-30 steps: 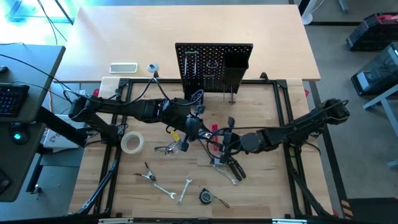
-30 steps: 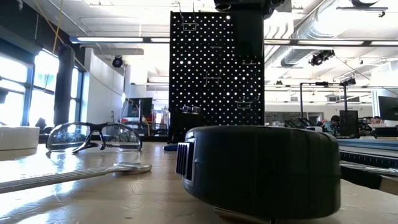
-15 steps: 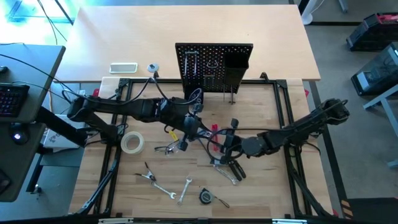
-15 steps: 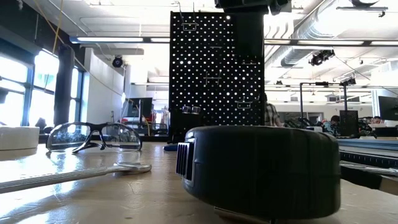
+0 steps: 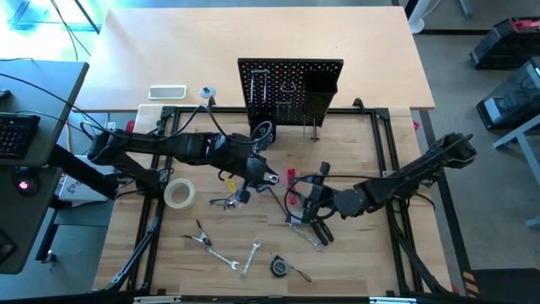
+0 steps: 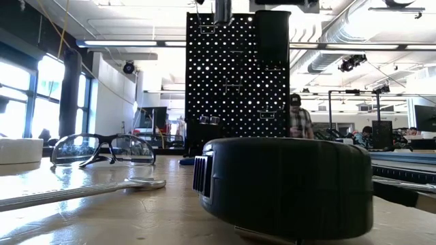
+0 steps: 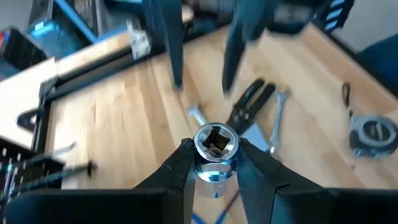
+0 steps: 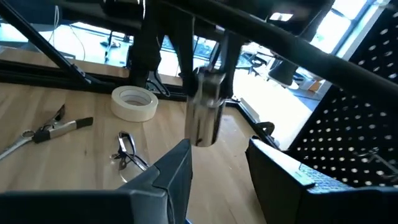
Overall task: Hang tools onto peg board
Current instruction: Put the socket into the bottom bin on the peg board
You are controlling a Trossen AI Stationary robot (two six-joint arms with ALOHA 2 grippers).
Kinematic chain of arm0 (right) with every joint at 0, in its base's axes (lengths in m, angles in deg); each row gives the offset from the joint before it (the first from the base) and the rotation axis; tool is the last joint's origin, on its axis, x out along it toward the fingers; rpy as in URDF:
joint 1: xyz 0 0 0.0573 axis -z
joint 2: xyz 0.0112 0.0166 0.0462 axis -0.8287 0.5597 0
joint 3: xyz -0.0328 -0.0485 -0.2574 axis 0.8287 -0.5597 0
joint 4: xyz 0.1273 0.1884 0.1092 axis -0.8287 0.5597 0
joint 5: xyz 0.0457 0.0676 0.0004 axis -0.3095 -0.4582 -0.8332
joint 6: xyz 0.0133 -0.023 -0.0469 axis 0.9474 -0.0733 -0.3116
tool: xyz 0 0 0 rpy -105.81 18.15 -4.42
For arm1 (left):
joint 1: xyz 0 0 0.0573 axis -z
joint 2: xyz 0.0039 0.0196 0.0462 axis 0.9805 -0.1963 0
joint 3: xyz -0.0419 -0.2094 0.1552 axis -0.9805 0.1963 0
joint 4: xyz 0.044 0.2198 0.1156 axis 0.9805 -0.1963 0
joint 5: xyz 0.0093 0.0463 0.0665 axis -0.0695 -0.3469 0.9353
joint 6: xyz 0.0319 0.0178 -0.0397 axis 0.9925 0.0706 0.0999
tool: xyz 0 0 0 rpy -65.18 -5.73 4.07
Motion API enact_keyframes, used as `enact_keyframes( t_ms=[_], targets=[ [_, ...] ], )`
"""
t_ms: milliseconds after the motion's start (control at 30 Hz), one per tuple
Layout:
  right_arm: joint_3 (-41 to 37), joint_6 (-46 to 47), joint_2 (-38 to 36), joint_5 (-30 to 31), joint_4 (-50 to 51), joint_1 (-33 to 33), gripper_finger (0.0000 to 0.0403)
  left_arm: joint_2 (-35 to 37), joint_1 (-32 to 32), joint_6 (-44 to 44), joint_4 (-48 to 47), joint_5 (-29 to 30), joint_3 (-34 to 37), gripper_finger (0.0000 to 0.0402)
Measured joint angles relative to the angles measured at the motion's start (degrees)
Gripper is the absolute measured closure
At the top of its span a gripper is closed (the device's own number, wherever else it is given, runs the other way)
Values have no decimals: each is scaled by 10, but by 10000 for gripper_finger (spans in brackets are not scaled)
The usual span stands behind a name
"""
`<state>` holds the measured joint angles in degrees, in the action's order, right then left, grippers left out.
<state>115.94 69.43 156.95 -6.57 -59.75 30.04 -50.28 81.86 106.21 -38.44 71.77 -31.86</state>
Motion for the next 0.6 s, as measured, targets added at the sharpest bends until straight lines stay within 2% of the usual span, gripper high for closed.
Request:
enact_keyframes(
  t_ms=[333, 600],
  targets=[
    [0, 36, -60, 107, 110, -52, 254, 0, 0, -19, -81, 54, 0, 323],
    [0, 114, -73, 141, 207, -78, 254, 33, -11, -28, -101, 84, 1, 323]
  ],
)
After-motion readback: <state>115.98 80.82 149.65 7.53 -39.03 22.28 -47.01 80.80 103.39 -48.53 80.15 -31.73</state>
